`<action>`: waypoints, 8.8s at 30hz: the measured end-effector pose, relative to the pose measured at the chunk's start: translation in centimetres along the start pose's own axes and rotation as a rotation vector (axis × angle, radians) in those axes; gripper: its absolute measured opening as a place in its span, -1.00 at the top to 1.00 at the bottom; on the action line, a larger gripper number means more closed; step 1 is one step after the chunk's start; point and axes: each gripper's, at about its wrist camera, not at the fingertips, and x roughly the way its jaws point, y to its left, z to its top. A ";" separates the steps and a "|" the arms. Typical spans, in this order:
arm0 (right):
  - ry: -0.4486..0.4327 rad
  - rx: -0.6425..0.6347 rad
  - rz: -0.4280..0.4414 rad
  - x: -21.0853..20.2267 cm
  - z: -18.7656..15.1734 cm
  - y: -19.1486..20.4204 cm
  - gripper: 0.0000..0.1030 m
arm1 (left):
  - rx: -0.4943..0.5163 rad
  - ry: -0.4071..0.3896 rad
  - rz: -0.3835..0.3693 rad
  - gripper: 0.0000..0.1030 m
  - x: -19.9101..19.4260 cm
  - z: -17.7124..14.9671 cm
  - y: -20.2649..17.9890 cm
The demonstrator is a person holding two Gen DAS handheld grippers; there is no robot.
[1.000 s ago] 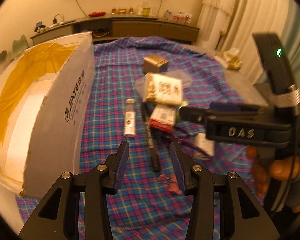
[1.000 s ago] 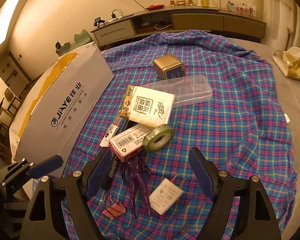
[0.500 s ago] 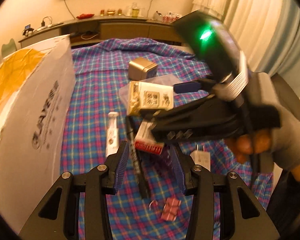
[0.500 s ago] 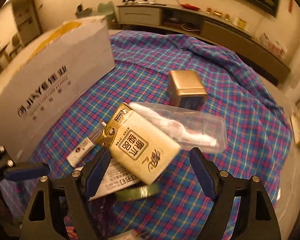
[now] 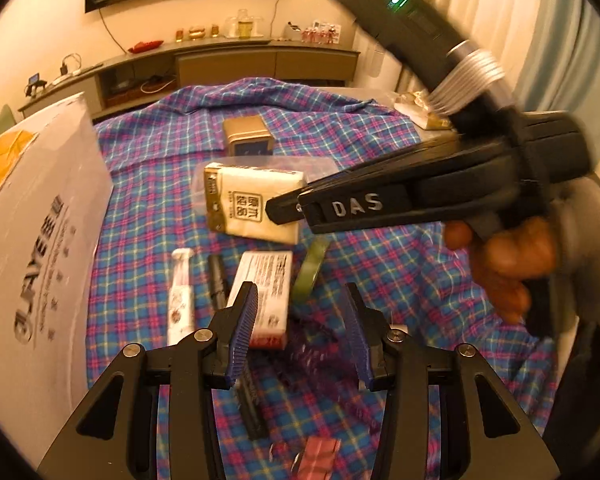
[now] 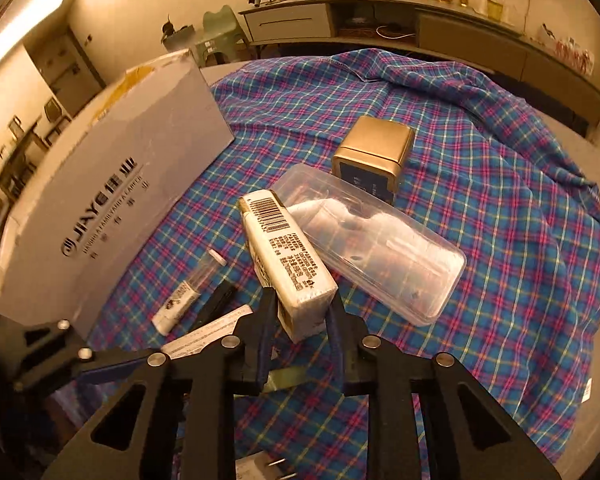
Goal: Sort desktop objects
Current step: 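Grasp the cream printed box with the right tool while the left tool grasps the green tape roll, then carry the cream box and green tape roll over the white cardboard box, then open both tools to drop the cream box and tape into the cardboard box, then move both open tools back over the plaid cloth, then grasp the red-white printed box with the left tool while the right tool grasps the purple figurine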
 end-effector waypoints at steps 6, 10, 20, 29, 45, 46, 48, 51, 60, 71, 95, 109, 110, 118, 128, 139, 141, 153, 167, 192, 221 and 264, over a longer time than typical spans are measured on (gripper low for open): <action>-0.047 0.032 0.016 -2.4 -0.2 -0.7 0.53 | 0.042 0.026 0.035 0.38 2.8 1.0 -1.0; -0.053 0.067 0.029 -3.1 -0.6 -2.3 0.53 | 0.041 0.031 0.017 0.80 3.3 1.1 -1.1; -0.100 0.119 0.068 -4.9 -1.9 -3.1 0.53 | -0.111 -0.028 -0.046 0.81 -0.6 1.8 1.4; -0.160 0.139 0.103 -6.9 -2.9 -1.3 0.54 | -0.153 -0.095 -0.066 0.81 -5.0 1.7 2.9; -0.272 0.119 0.106 -10.3 -2.6 6.9 0.54 | -0.198 -0.214 0.034 0.81 -11.5 2.0 6.7; -0.280 0.109 0.103 -10.7 -2.4 7.6 0.54 | -0.203 -0.222 0.040 0.81 -11.9 2.0 7.1; -0.294 0.083 0.088 -11.2 -2.2 9.0 0.54 | -0.214 -0.235 0.051 0.81 -12.7 1.9 7.7; -0.318 0.046 0.060 -11.8 -1.8 11.2 0.54 | -0.231 -0.253 0.059 0.81 -13.9 1.7 9.0; -0.332 -0.026 0.022 -11.9 -1.1 16.7 0.54 | -0.291 -0.273 0.072 0.81 -15.7 0.8 12.5; -0.313 -0.071 0.013 -10.3 2.4 21.0 0.55 | -0.425 -0.268 0.062 0.81 -15.9 1.2 17.9; -0.182 -0.184 -0.013 -3.1 9.6 24.6 0.55 | -0.588 -0.170 0.100 0.81 -13.3 2.3 26.2; -0.086 -0.237 -0.086 0.6 12.5 24.6 0.55 | -0.725 -0.133 0.064 0.81 -11.2 2.9 29.3; -0.076 -0.244 -0.093 0.9 12.7 24.6 0.55 | -0.733 -0.130 0.067 0.81 -10.9 3.0 29.5; -0.003 -0.262 -0.123 3.5 14.2 23.7 0.55 | -0.733 -0.078 0.189 0.81 -9.4 4.0 30.5; 0.084 -0.281 -0.145 6.5 15.4 23.2 0.55 | -0.725 0.026 0.238 0.81 -6.0 4.3 30.2; 0.144 -0.317 -0.186 8.2 16.3 23.1 0.55 | -0.813 0.101 0.190 0.81 -2.2 3.8 31.9; 0.152 -0.315 -0.193 8.4 16.5 23.1 0.55 | -0.834 0.107 0.173 0.80 -1.9 3.6 32.1; 0.177 -0.301 -0.232 10.1 17.3 22.8 0.53 | -0.829 0.127 0.235 0.80 -0.2 3.5 33.2; 0.110 -0.305 -0.254 7.5 16.5 22.0 0.19 | -0.851 0.103 0.185 0.36 -1.6 3.5 33.4; -0.210 -0.179 0.071 -7.0 5.6 20.6 -0.04 | -0.548 -0.117 0.214 0.37 -13.4 2.1 24.1; -0.044 0.423 0.006 -6.5 -11.7 2.0 -0.17 | -0.095 0.120 -0.002 0.32 -2.1 0.6 2.5; -0.009 -0.107 -0.081 -0.9 -10.1 9.1 0.75 | -0.216 0.088 -0.033 0.72 1.2 2.0 5.4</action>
